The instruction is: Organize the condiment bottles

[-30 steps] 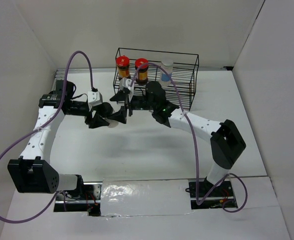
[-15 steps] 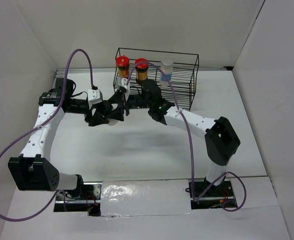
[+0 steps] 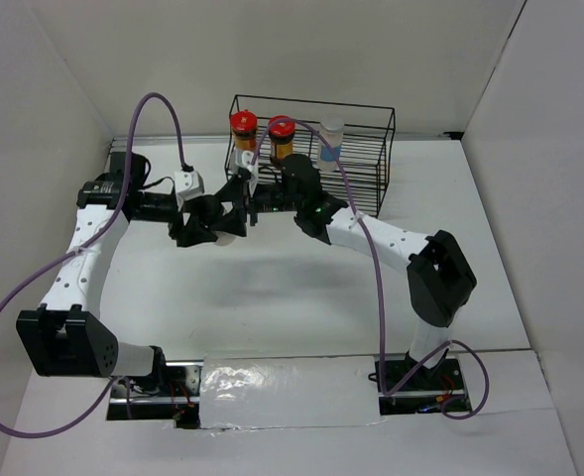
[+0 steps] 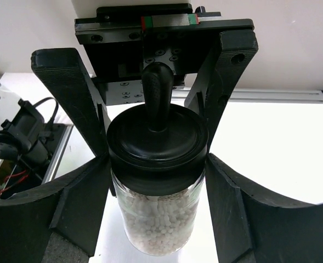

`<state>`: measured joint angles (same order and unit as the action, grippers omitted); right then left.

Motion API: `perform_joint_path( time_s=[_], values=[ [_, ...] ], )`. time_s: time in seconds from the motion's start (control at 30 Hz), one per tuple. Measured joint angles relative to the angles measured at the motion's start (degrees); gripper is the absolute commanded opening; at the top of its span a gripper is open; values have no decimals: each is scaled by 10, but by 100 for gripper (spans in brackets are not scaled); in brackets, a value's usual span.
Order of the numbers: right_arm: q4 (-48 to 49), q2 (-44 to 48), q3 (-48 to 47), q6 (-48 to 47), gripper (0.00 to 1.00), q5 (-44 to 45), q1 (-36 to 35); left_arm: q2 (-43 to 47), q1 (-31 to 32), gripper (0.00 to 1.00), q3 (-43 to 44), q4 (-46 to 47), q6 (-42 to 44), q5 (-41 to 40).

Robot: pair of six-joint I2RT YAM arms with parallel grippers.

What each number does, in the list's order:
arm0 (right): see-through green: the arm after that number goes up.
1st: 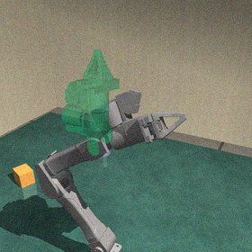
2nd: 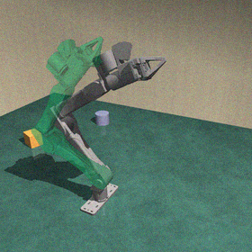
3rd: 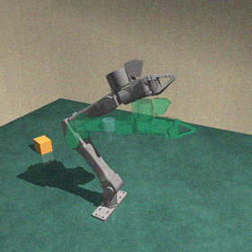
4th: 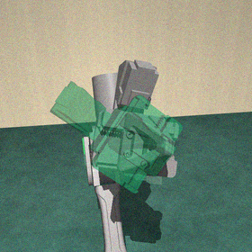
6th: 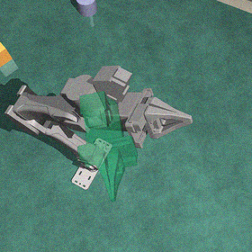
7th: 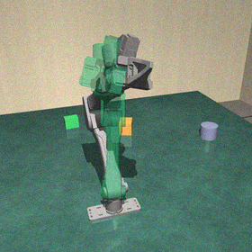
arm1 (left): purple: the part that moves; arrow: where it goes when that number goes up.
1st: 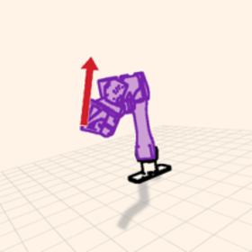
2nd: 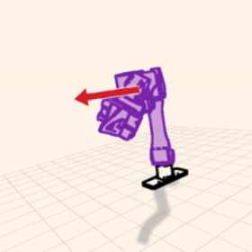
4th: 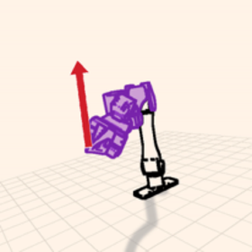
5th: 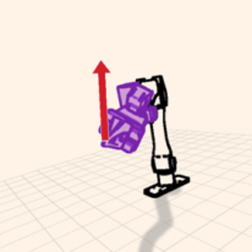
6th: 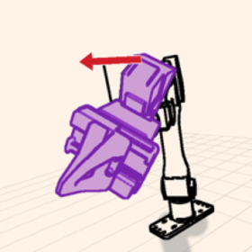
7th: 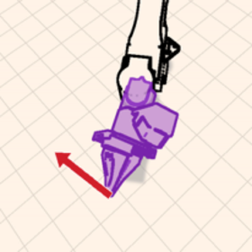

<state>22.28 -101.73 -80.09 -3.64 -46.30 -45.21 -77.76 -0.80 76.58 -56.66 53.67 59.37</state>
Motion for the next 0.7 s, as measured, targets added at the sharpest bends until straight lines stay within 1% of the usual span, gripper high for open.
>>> perform_joint_path(
  time_s=[0.03, 0.07, 0.1, 0.13, 0.23, 0.5, 0.57, 0.67, 0.7],
  values=[
    [6, 0, 2, 2, 0, 2, 1, 0, 0, 70, 0, 3, -5, 0],
    [12, 2, 6, 4, 0, 3, 2, 0, 0, 78, 0, 7, -11, 0],
    [22, 4, 12, 8, 0, 7, 2, 0, 0, 93, 0, 9, -16, 0],
    [32, 7, 20, 11, 0, 11, 2, 0, 0, 99, 0, 12, -19, 1],
    [46, 17, 50, 18, 0, 21, 2, 1, 2, 99, 0, 25, -43, 12],
    [60, 35, 99, 43, 0, 51, 24, 10, -8, 99, 0, 42, -64, 15],
    [62, 53, 114, 44, 0, 68, 35, 17, -22, 99, 0, 45, -75, 16],
    [72, 90, 142, 43, 0, 121, 53, 28, -47, 99, 0, 54, -106, 16],
    [73, 125, 162, 40, 0, 137, 64, 31, -57, 99, 0, 59, -121, 15]
  ],
)
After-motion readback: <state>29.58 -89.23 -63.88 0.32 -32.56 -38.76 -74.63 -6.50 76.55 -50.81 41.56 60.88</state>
